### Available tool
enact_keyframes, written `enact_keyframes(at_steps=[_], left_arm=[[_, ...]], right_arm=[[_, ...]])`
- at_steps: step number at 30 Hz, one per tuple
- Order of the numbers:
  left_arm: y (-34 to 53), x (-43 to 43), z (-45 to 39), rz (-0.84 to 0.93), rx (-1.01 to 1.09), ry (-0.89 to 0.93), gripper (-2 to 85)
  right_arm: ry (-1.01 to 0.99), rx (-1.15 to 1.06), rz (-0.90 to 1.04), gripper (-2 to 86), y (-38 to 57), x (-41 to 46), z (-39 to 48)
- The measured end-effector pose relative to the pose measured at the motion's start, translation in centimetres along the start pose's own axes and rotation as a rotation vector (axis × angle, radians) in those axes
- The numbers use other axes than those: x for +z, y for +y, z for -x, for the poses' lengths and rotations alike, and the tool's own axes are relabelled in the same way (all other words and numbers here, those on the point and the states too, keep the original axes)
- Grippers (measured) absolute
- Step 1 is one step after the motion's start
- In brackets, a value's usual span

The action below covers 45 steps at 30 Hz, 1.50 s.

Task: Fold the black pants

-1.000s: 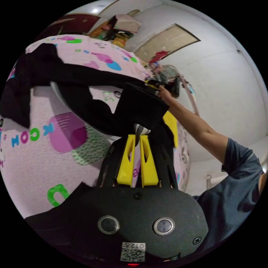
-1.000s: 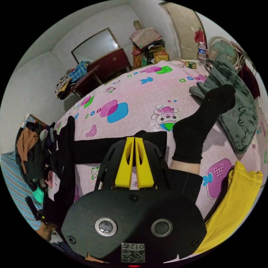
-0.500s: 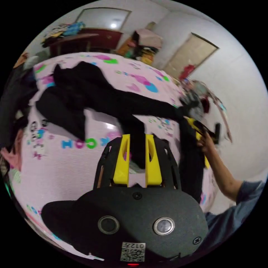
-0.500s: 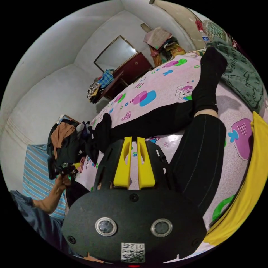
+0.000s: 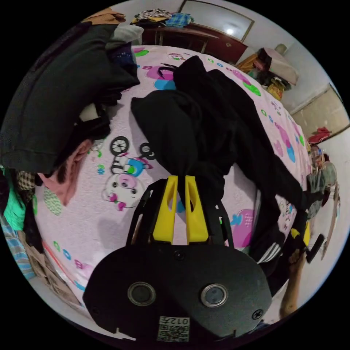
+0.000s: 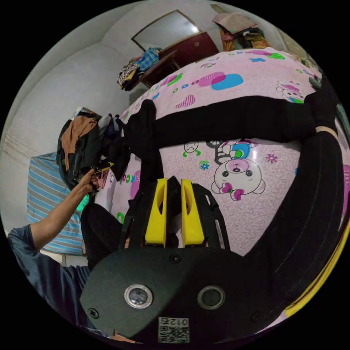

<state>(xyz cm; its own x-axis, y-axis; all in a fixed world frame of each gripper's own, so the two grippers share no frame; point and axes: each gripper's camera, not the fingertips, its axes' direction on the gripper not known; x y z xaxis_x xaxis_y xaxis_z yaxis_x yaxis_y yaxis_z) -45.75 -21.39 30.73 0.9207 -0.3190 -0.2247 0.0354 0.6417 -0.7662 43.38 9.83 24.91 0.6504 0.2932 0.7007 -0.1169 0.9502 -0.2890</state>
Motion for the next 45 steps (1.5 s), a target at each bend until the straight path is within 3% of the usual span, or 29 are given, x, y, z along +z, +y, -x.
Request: enact_keyframes(at_steps=[4,10,13,18,21,27,35,41,45], left_arm=[[3.2,-2.6,6.3,0.016,-0.017,-0.117,2.4],[10.8,-6.3,16.2,0.053,-0.271,-0.331,2.7],[14.1,-9.8,18.0,-0.078,-0.368,-0.307,3.5],[11.2,-12.4,12.2,-0.211,-0.176,-0.16,4.4],[4.7,-10.8,4.4,-0.206,0.04,0.039,5.1],[-5.9,-5.8,-10.2,-0.139,0.267,0.166,6.7],[-14.4,0.1,-22.2,-0.048,0.314,0.014,8.1],[-15.9,2.1,-24.8,-0.001,0.352,-0.147,3.4],[-15.6,0.7,-22.9,-0.015,0.317,-0.106,1.2]], right_arm=[[0.002,-0.014,0.044,7.5,-0.1,1.6,0.3],[0.008,-0.056,0.08,8.4,-1.5,4.2,1.5],[0.031,-0.056,0.053,9.2,-1.9,5.1,1.9],[-0.017,-0.146,0.145,12.2,-1.2,7.3,4.9],[0.07,-0.238,0.183,13.3,0.4,8.8,7.0],[0.291,-0.394,0.147,11.3,2.6,10.2,9.9],[0.319,-0.387,0.091,9.8,3.3,10.2,9.9],[0.265,-0.361,0.061,8.3,3.1,9.4,8.7],[0.196,-0.268,0.038,1.2,2.5,8.1,6.7]])
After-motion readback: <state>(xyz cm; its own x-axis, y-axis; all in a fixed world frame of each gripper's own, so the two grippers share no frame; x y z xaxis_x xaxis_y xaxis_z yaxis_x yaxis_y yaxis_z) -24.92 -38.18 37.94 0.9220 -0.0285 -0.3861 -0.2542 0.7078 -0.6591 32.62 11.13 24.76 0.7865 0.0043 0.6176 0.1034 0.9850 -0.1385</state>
